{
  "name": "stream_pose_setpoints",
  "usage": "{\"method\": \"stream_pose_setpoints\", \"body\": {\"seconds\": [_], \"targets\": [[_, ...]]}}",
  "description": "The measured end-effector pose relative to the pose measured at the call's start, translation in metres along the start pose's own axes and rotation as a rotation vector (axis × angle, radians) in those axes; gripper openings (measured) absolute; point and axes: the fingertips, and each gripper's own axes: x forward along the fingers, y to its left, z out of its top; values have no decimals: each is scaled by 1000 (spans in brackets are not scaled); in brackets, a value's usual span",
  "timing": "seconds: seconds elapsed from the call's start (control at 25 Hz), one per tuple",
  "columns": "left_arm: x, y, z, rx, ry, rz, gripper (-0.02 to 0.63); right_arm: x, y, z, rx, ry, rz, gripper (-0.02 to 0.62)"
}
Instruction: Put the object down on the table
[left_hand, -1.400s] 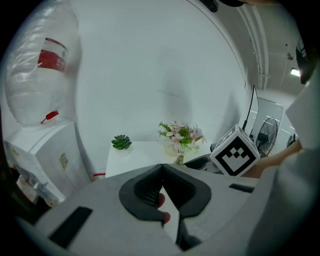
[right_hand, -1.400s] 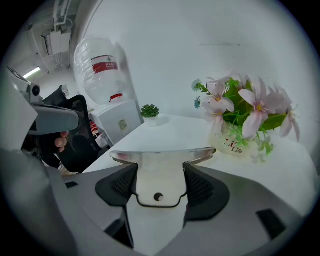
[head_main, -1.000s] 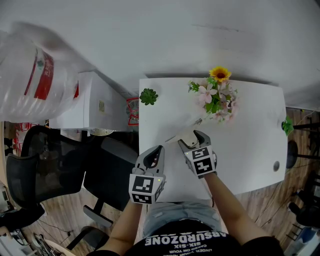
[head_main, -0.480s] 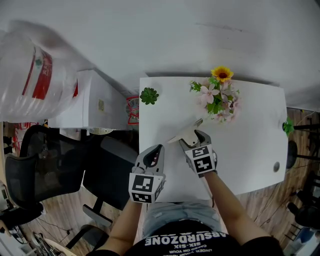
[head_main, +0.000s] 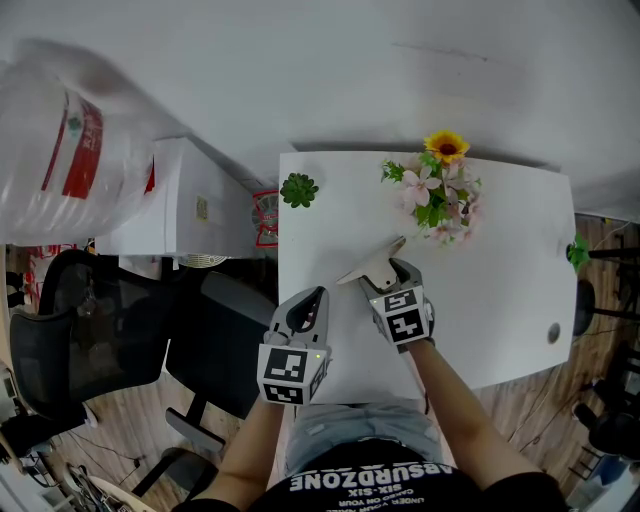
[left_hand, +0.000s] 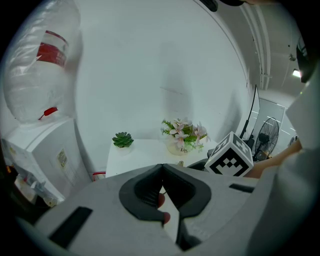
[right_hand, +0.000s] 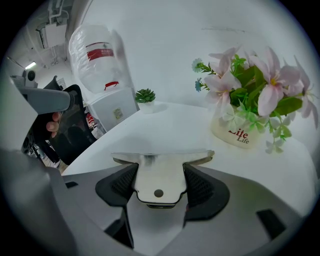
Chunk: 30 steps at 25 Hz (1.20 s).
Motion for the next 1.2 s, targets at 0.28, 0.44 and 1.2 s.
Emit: {"method": "stream_pose_setpoints", "body": {"seconds": [0.28,0.44,1.2], "targets": [[0,1,1,-2,-8,-1,6,3,0,-1,-10,4,-3,288],[-2,1,1,-2,-9,0,6,4,0,-2,-27,9,-14,288],[-7,-7,3,11,-16,-9,6,3,4,-4,-37,25,16,290]]}}
